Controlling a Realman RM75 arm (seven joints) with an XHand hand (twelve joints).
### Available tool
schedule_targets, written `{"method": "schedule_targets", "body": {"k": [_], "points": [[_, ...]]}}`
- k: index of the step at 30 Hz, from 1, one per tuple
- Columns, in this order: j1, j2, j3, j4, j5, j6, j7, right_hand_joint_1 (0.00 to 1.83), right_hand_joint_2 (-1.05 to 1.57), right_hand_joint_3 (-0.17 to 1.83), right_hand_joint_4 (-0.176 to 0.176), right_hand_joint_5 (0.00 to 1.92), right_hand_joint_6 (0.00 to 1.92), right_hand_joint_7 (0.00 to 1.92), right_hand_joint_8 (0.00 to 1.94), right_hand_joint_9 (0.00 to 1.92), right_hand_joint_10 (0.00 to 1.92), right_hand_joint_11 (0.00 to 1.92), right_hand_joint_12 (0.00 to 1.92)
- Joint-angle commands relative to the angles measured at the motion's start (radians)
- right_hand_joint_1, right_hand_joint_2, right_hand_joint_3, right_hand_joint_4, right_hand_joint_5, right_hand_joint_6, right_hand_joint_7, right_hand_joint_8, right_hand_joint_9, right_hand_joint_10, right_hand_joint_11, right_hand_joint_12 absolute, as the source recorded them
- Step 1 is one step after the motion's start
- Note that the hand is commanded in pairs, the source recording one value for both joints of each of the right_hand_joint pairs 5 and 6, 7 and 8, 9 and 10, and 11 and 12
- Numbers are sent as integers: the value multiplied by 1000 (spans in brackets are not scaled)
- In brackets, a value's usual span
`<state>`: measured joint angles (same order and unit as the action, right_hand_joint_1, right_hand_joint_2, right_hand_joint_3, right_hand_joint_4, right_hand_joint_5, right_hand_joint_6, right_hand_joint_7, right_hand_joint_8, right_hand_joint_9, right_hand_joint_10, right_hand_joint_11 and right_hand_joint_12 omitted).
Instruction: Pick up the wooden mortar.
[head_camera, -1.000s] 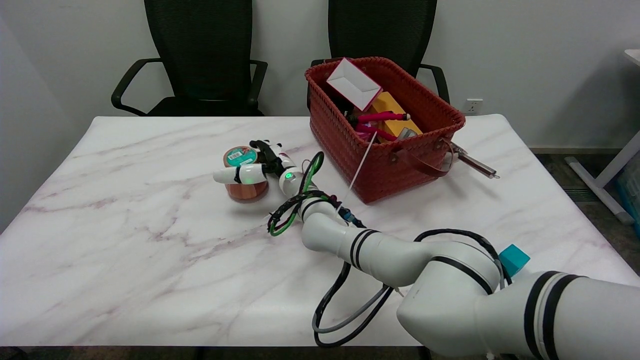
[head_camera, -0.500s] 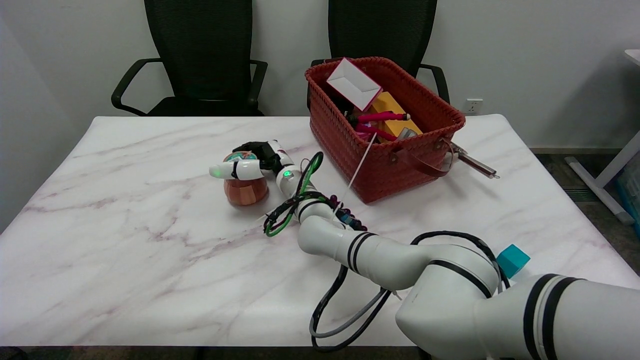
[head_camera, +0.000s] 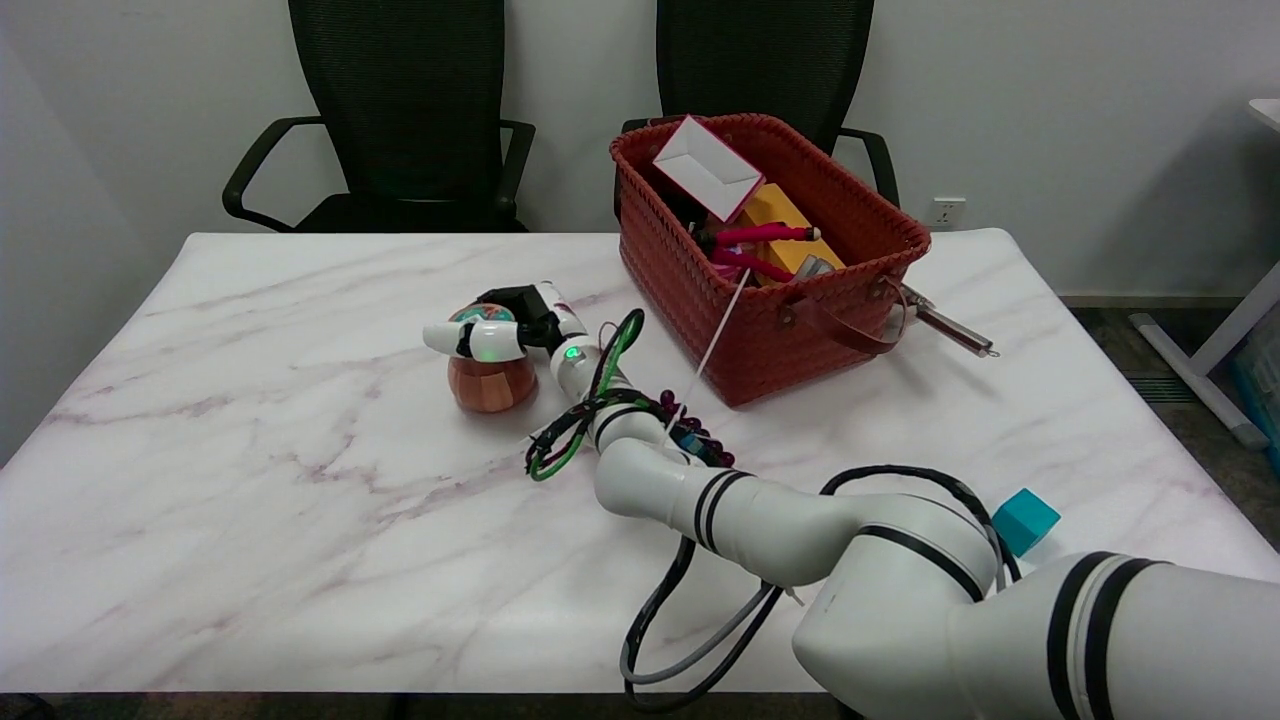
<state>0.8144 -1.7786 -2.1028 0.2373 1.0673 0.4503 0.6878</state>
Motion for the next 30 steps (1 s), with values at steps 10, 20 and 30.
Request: {"method": "schedule_targets", "body": {"k": [10,20,30], "points": [[-74,68,-8,248,-23,85,3,1252,1082,770,0,1257,1257,1375,1375,1232,1232,1081,1081],[-118,108,-8,396,-61,134,-2,1255,1084,813,0,1219,1219,1402,1402,1260,1260,1098,1098],[-137,138,-11,470,-63,153,-2,1275,1110,836,0,1226,1226,1440,1440,1309,1309,1123,1123]]}}
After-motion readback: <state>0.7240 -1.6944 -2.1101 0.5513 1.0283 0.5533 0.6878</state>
